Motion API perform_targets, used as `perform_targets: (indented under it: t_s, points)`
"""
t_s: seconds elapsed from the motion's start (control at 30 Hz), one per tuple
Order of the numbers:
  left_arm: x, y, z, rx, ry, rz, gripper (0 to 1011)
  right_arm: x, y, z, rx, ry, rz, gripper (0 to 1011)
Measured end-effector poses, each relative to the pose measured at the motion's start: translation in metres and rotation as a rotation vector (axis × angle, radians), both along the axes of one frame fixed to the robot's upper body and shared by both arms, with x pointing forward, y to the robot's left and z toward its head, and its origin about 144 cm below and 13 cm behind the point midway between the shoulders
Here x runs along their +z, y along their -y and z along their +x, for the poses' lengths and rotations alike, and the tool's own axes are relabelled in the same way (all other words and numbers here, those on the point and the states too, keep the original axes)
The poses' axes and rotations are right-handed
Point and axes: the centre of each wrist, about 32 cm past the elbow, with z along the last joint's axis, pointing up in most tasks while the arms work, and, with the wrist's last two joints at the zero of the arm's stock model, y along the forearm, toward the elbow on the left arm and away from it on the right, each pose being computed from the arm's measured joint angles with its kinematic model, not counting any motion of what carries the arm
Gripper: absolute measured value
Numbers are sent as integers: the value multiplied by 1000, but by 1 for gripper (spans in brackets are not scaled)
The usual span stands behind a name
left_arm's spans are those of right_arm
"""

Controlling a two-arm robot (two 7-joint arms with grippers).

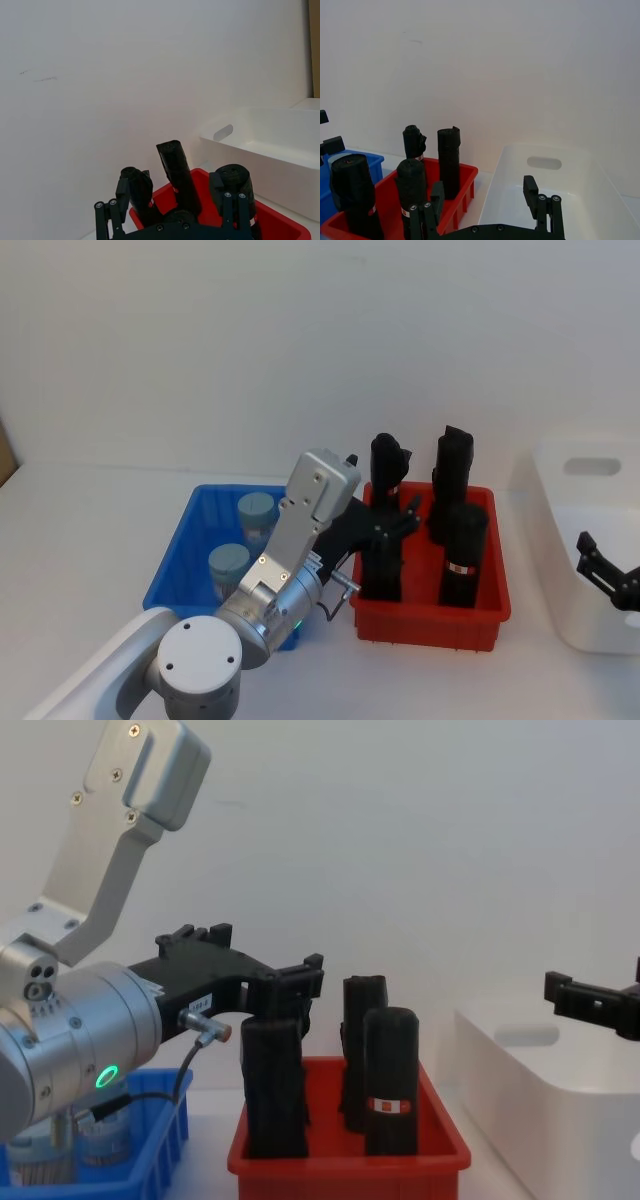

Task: Pick the cotton swabs from the blue box and place them into the white box.

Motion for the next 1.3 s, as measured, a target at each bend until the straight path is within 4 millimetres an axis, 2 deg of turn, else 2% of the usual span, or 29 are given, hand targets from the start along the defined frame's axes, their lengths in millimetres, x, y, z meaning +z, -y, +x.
perform_targets:
  t_s: [1.3]
  points:
    - [0, 0, 0, 0, 0, 0, 1003, 0, 0, 0, 0, 0, 0, 1002]
